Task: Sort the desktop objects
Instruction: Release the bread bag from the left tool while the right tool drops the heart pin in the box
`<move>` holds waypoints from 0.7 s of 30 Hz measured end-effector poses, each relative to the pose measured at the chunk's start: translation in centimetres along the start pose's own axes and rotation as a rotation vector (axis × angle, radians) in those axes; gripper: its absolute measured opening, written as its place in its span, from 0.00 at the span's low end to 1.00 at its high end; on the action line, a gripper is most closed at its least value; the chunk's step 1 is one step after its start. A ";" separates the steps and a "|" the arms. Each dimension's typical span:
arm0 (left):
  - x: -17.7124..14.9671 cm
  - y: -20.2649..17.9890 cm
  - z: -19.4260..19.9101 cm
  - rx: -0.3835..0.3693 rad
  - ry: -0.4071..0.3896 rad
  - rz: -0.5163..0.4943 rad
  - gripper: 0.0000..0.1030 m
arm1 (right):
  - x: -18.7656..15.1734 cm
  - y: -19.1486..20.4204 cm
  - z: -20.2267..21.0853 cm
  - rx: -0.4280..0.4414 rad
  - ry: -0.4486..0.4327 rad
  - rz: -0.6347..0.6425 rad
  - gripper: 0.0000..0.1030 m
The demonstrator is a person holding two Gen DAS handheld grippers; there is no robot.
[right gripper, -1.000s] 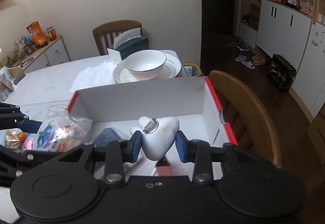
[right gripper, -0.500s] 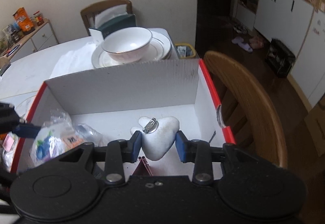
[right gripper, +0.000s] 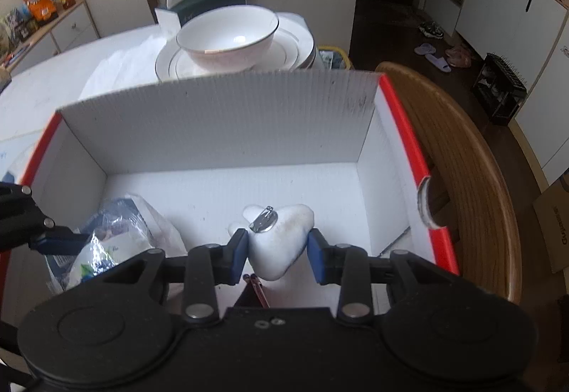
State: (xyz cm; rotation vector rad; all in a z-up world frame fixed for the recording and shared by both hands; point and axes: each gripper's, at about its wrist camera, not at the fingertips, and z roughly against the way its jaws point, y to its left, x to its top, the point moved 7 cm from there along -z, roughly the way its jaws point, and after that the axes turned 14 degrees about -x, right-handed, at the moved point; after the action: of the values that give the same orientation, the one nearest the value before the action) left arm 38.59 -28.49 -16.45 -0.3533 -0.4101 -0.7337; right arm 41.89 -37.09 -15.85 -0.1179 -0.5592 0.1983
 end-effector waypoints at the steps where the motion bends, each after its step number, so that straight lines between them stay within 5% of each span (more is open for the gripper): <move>1: 0.0 0.1 -0.2 -0.003 0.006 0.005 0.50 | -0.1 0.0 -0.2 -0.002 0.010 0.005 0.33; 21: 0.3 0.6 -2.5 -0.050 0.066 0.068 0.51 | -0.3 0.3 -2.4 0.017 0.097 0.018 0.39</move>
State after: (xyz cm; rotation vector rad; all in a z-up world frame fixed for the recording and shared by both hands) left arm 39.83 -29.35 -18.51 -0.3876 -0.3166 -0.6884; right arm 42.90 -36.96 -18.12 -0.1154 -0.4596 0.2132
